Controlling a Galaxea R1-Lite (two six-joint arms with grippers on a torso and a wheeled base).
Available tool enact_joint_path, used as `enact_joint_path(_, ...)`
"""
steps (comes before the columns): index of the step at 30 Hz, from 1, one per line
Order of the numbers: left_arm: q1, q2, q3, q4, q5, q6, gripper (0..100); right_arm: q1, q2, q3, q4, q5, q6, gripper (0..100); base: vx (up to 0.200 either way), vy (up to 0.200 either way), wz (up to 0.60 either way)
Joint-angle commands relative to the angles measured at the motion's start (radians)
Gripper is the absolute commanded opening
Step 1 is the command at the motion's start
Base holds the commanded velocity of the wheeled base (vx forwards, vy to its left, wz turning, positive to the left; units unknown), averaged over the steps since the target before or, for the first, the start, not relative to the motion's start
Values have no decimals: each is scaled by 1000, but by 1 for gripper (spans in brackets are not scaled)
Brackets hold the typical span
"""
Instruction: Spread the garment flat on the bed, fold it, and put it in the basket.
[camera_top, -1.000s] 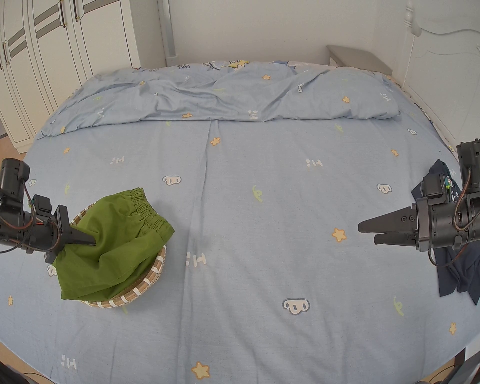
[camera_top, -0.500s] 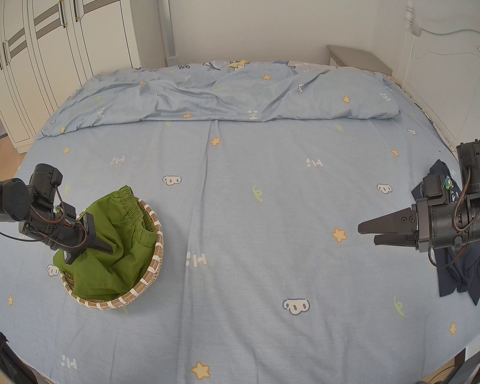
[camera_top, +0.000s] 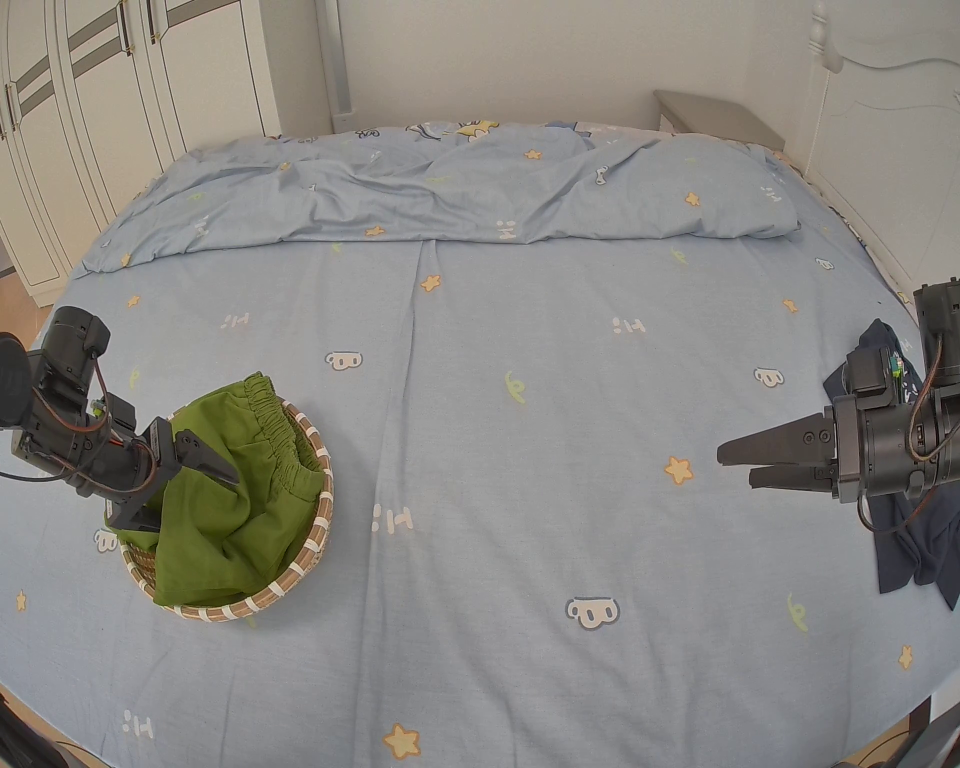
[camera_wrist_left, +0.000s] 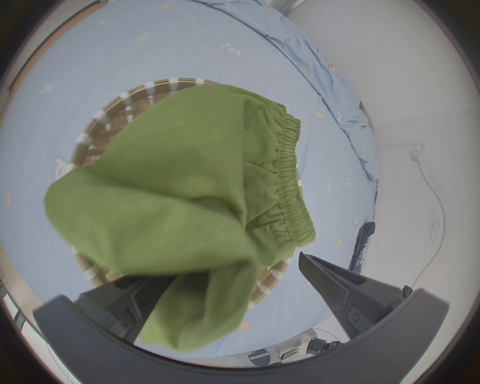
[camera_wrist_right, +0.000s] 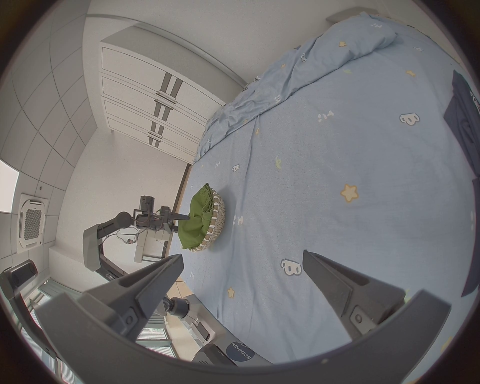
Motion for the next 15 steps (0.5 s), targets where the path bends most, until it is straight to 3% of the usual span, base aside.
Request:
enact_joint_path(1, -8, -126, -82, 146, 87, 6, 100, -4, -1, -1, -1, -1, 0, 100, 0, 0, 0)
enact_joint_path(6, -26, -174, -148, 335, 119, 35, 100, -5, -1, 0, -1, -1, 0, 100, 0, 0, 0)
enact_joint_path(7, -32, -217, -158, 410, 119, 110, 100, -10, -4, 2, -1, -2, -1, 100, 0, 0, 0)
enact_joint_path(11, -38, -261, -147, 430, 119, 151, 100, -8, -24, 11, 1, -10, -4, 100, 0, 0, 0)
enact_joint_path(15, -129, -399, -67, 419, 135, 111, 100, -2, -165, 107, -11, -28, -29, 100, 0, 0, 0)
